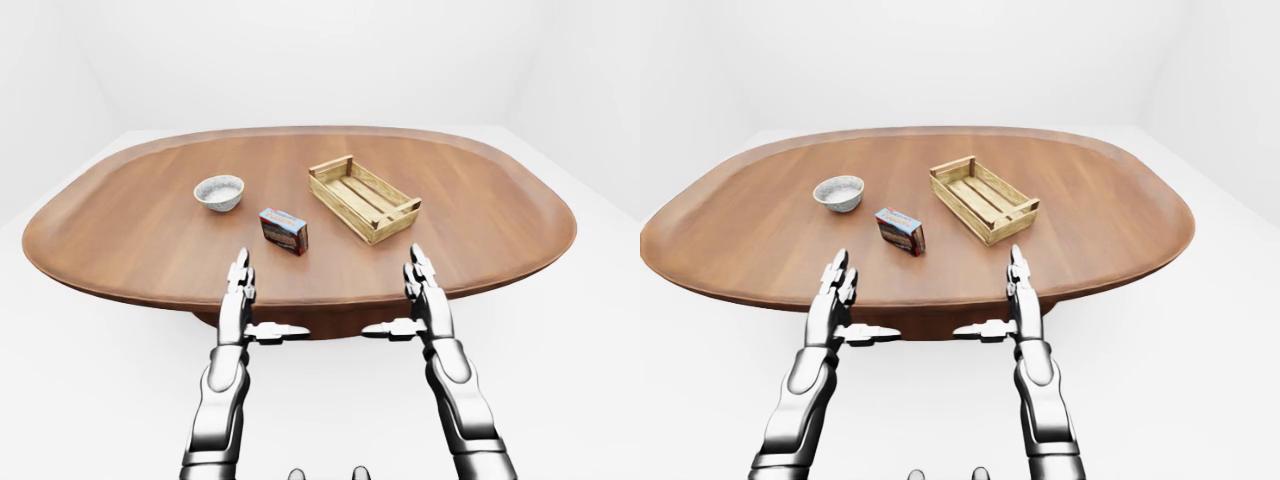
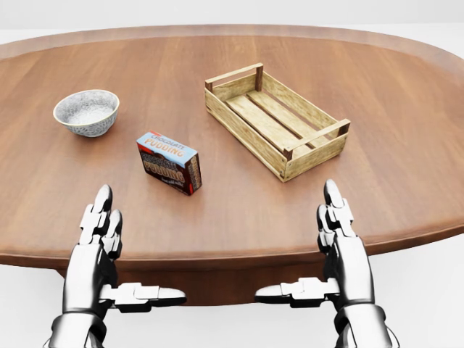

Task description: Pick up the chocolate pudding and put it in the tray.

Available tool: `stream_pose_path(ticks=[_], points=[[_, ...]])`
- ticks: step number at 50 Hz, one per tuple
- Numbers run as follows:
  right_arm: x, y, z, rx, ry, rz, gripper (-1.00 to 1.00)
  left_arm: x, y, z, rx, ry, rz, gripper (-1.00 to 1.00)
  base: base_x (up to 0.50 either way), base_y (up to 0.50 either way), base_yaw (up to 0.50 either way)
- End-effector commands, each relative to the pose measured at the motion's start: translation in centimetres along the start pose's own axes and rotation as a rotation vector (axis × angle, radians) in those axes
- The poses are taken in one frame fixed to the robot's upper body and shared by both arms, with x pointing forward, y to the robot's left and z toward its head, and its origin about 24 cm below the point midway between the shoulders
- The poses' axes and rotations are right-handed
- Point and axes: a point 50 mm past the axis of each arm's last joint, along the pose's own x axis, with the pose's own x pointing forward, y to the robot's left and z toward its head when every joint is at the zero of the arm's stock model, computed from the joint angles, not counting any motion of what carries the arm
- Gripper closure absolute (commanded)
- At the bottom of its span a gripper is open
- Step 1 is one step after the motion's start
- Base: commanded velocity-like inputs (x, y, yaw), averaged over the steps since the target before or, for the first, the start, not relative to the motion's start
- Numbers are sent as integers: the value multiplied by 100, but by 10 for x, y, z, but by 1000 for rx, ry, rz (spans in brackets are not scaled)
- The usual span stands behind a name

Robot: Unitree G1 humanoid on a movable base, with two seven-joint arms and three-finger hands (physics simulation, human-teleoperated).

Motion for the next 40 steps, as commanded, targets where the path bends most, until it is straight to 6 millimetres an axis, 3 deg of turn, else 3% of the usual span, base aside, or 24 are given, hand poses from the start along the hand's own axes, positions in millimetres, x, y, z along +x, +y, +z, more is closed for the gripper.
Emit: stream_pose_path(ticks=[1, 24, 40], points=[[2, -5, -1, 2, -3, 15, -100, 1, 7, -1, 0, 1, -4, -100, 0, 0, 0], [2, -3, -1, -8, -10, 32, -100, 1, 7, 1, 2, -6, -6, -100, 0, 0, 0], [1, -3, 0, -4, -5, 30, -100, 1, 6, 1, 3, -3, -9, -100, 0, 23, 0]])
